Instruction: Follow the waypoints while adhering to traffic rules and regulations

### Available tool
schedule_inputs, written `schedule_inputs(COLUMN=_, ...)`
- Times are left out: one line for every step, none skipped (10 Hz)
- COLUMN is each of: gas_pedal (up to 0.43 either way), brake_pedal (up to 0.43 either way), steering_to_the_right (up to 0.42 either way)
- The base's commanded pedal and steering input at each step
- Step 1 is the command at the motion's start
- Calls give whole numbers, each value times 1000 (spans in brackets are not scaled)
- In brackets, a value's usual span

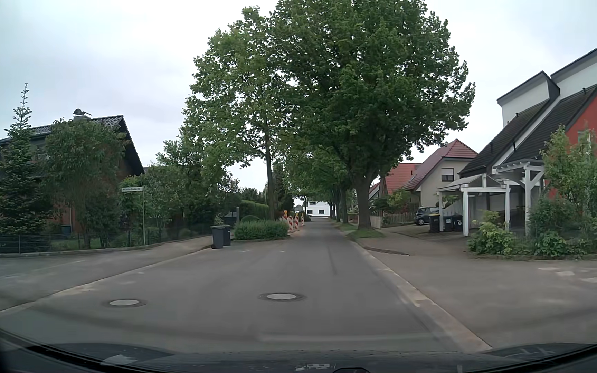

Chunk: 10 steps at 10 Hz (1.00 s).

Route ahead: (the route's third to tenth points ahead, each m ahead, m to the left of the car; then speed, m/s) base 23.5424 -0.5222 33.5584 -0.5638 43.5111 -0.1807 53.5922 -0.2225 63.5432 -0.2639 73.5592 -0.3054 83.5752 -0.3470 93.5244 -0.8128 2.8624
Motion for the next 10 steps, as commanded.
schedule_inputs(gas_pedal=169, brake_pedal=0, steering_to_the_right=-1)
schedule_inputs(gas_pedal=197, brake_pedal=0, steering_to_the_right=-1)
schedule_inputs(gas_pedal=248, brake_pedal=0, steering_to_the_right=-1)
schedule_inputs(gas_pedal=268, brake_pedal=0, steering_to_the_right=-1)
schedule_inputs(gas_pedal=287, brake_pedal=0, steering_to_the_right=-1)
schedule_inputs(gas_pedal=311, brake_pedal=0, steering_to_the_right=-1)
schedule_inputs(gas_pedal=311, brake_pedal=0, steering_to_the_right=-1)
schedule_inputs(gas_pedal=311, brake_pedal=0, steering_to_the_right=-2)
schedule_inputs(gas_pedal=311, brake_pedal=0, steering_to_the_right=-3)
schedule_inputs(gas_pedal=311, brake_pedal=0, steering_to_the_right=-5)
